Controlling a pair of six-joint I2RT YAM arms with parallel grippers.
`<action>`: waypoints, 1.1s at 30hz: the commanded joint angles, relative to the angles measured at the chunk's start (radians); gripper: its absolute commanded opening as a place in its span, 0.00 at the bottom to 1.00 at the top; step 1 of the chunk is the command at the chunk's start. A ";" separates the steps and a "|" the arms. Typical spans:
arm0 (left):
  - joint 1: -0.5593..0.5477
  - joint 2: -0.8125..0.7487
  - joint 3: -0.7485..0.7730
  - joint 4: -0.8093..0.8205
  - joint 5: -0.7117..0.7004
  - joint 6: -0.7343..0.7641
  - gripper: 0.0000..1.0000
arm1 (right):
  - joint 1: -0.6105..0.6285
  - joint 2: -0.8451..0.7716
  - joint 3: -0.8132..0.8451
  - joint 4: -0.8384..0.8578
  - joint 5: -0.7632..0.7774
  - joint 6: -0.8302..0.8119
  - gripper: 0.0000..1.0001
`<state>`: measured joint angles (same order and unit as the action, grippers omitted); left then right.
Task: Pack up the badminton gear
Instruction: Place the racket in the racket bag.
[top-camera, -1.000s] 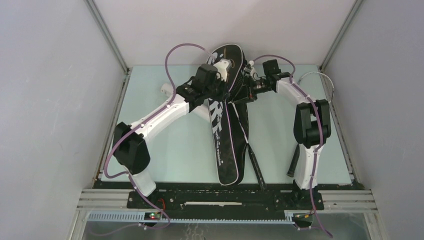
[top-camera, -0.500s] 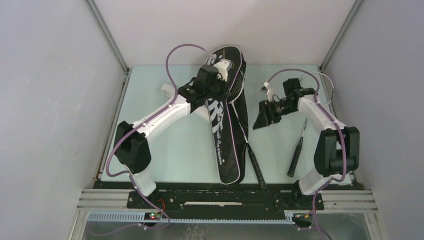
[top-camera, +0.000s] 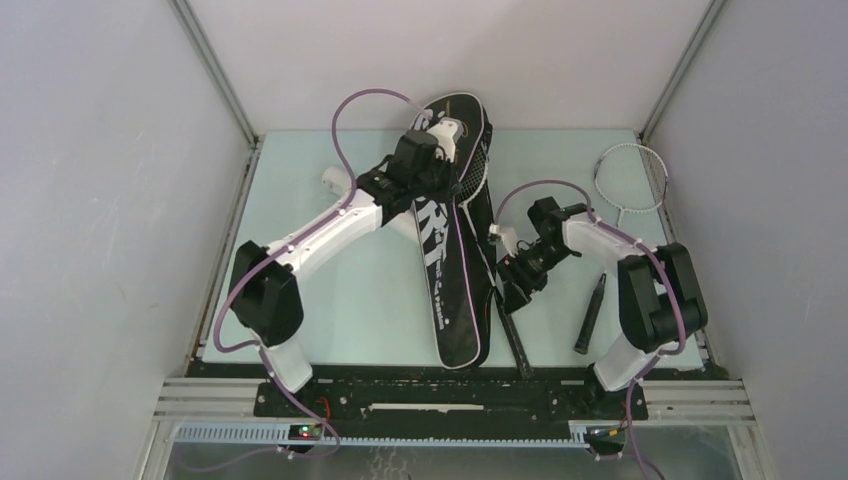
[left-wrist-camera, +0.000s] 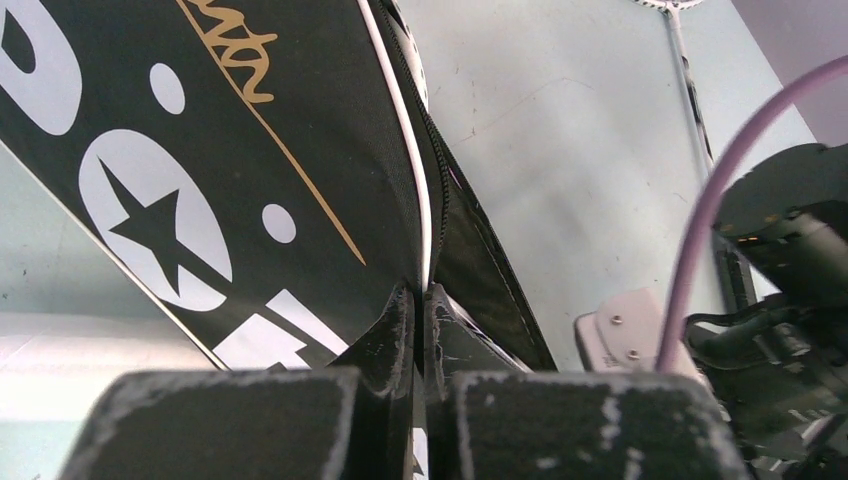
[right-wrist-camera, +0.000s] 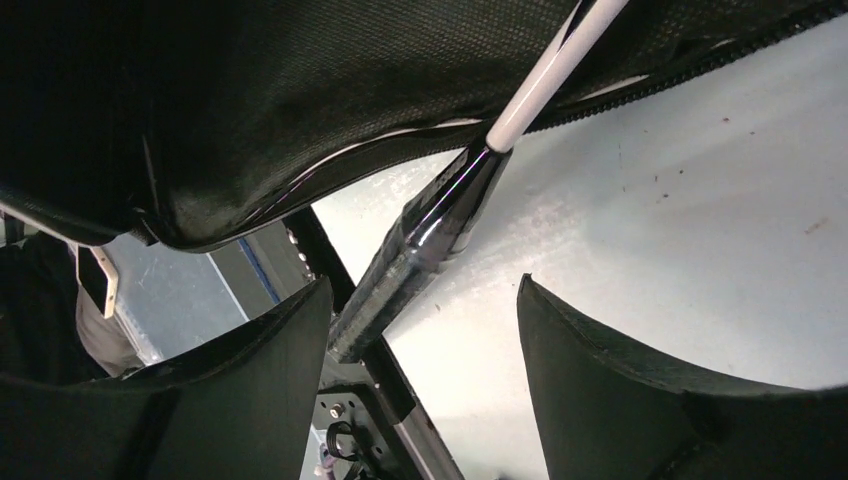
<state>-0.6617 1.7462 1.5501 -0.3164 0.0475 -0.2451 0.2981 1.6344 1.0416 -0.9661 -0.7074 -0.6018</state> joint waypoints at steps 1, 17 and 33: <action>0.007 0.001 0.026 0.043 -0.016 -0.042 0.00 | 0.016 0.055 0.005 0.044 -0.007 0.014 0.76; 0.016 0.041 0.068 -0.011 -0.087 -0.123 0.00 | 0.043 0.118 -0.005 0.091 -0.114 0.123 0.47; 0.003 0.010 -0.039 0.051 -0.076 -0.105 0.00 | 0.004 -0.041 0.134 0.116 -0.218 0.290 0.00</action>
<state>-0.6479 1.7981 1.5448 -0.3202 -0.0200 -0.3496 0.3042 1.6634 1.1049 -0.9211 -0.8635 -0.3752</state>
